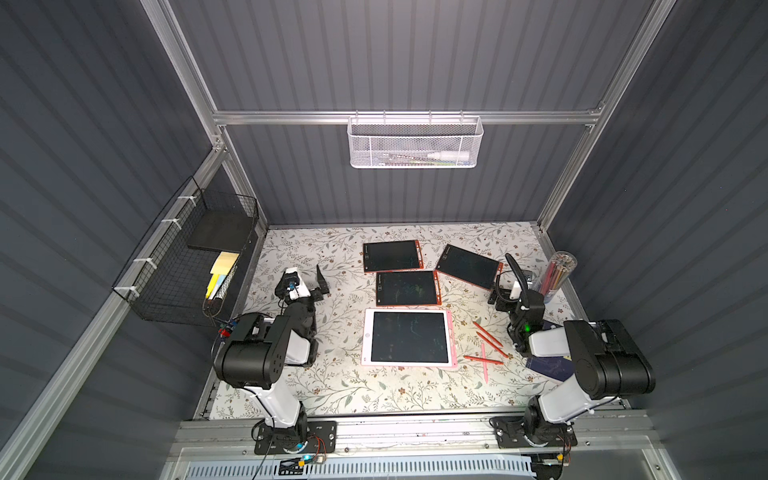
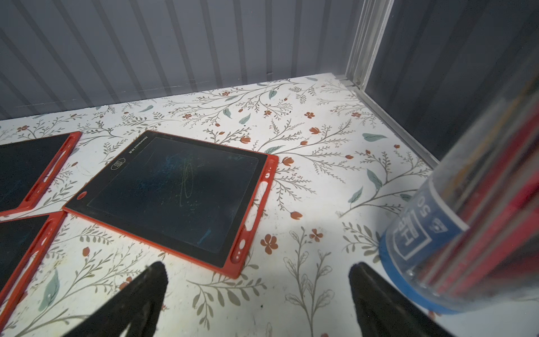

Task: Place the stylus back onto the writing tablet
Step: Move the stylus to the center of the board.

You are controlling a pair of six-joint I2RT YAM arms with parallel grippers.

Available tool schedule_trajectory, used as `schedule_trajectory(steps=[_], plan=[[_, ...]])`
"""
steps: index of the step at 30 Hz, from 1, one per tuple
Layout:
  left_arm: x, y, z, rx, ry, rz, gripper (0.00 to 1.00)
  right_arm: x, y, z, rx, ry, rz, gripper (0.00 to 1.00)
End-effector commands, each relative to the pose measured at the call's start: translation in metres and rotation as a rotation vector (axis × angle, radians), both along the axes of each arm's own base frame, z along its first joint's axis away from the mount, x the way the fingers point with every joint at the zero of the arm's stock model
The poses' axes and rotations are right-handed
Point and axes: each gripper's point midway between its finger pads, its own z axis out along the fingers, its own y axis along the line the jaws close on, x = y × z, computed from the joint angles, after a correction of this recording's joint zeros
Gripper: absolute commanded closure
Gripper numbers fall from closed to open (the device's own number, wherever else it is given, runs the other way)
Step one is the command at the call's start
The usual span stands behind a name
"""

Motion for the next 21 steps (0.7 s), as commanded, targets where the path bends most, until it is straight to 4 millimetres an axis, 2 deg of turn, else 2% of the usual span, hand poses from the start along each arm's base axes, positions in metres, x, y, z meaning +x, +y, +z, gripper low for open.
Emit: schedule_trajectory(steps=[1, 18, 21], plan=[[-0.028, 0.004, 0.083, -0.051, -0.358, 0.0, 0.01, 0.005, -0.001, 0.006, -0.01, -0.025, 0.005, 0.01], [-0.03, 0.007, 0.087, -0.058, -0.363, 0.019, 0.01, 0.002, -0.004, 0.008, -0.008, -0.008, -0.014, 0.01], [-0.017, 0.008, 0.091, -0.079, -0.323, 0.05, 0.01, 0.002, -0.004, 0.012, -0.007, -0.015, -0.019, 0.01]])
